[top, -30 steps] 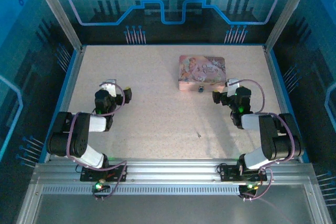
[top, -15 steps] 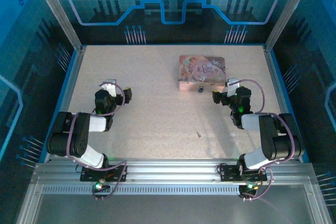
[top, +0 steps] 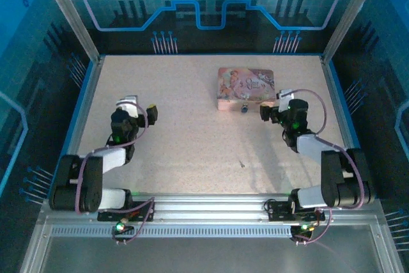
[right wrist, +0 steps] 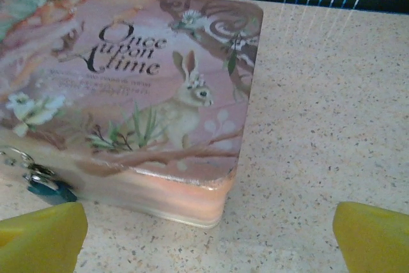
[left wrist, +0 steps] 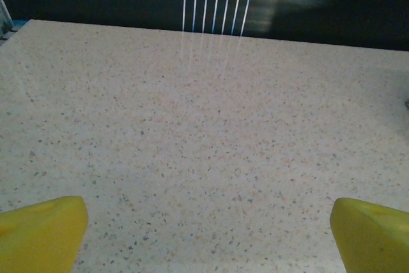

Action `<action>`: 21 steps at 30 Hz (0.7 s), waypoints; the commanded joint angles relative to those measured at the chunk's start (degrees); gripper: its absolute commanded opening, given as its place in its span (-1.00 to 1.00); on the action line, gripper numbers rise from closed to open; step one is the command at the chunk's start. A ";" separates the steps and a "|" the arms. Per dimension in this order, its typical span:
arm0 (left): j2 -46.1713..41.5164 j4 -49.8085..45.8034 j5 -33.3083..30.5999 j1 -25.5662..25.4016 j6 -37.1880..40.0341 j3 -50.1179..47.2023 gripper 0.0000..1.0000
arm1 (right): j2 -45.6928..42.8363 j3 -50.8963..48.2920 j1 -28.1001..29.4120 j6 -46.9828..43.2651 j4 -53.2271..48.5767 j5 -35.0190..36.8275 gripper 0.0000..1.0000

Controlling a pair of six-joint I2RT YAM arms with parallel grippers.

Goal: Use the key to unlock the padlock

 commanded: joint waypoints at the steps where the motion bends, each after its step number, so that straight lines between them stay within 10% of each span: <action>1: -8.27 -13.76 -0.37 -0.07 -4.82 5.62 0.98 | -4.60 5.60 -0.40 5.33 -16.15 0.43 1.00; 10: -16.25 -43.94 10.88 -0.07 -18.81 21.14 0.98 | -12.98 14.88 0.48 14.36 -41.79 -7.40 1.00; 21: -20.47 -43.83 19.28 -9.66 -33.70 18.42 0.97 | -20.07 17.14 16.37 23.97 -69.08 -8.68 0.86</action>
